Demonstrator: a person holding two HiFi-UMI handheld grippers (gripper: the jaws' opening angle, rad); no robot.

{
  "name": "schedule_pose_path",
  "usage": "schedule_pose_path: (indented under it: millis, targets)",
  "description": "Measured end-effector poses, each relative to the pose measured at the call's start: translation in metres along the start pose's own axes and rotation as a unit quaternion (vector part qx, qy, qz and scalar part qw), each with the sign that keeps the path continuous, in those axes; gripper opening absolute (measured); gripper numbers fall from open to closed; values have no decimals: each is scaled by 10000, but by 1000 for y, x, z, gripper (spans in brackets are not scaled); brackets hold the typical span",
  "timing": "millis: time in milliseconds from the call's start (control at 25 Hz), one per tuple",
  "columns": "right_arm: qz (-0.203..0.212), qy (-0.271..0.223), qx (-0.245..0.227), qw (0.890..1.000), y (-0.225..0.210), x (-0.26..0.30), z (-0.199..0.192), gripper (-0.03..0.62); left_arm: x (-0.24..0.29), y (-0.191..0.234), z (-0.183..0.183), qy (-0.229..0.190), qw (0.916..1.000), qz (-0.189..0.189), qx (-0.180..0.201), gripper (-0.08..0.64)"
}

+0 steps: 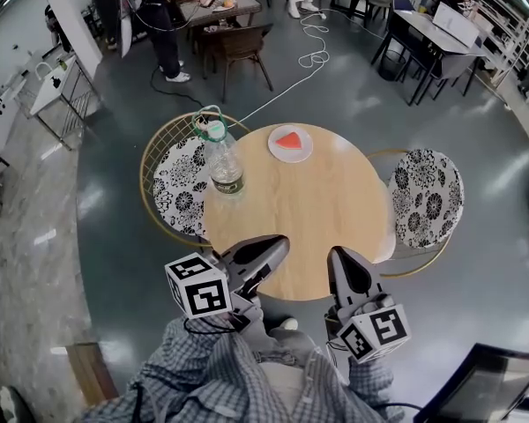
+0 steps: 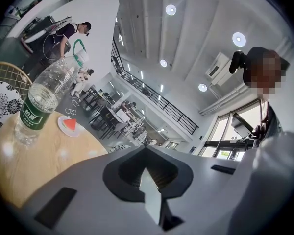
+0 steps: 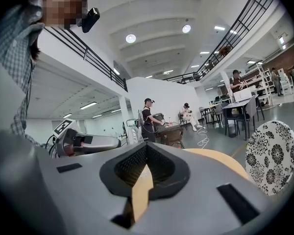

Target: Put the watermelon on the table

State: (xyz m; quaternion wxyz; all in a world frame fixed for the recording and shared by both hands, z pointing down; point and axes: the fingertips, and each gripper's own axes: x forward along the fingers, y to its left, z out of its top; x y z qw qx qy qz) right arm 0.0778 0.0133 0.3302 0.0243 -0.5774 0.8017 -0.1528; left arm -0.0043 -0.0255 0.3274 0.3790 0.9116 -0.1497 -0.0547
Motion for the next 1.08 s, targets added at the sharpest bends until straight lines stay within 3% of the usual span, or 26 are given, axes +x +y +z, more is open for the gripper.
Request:
schedule_pose_path:
  millis: [1080]
  targets:
    - [78, 201, -10, 9998, 6, 8, -9, 9, -6, 7, 0, -46, 9999, 76, -66, 6]
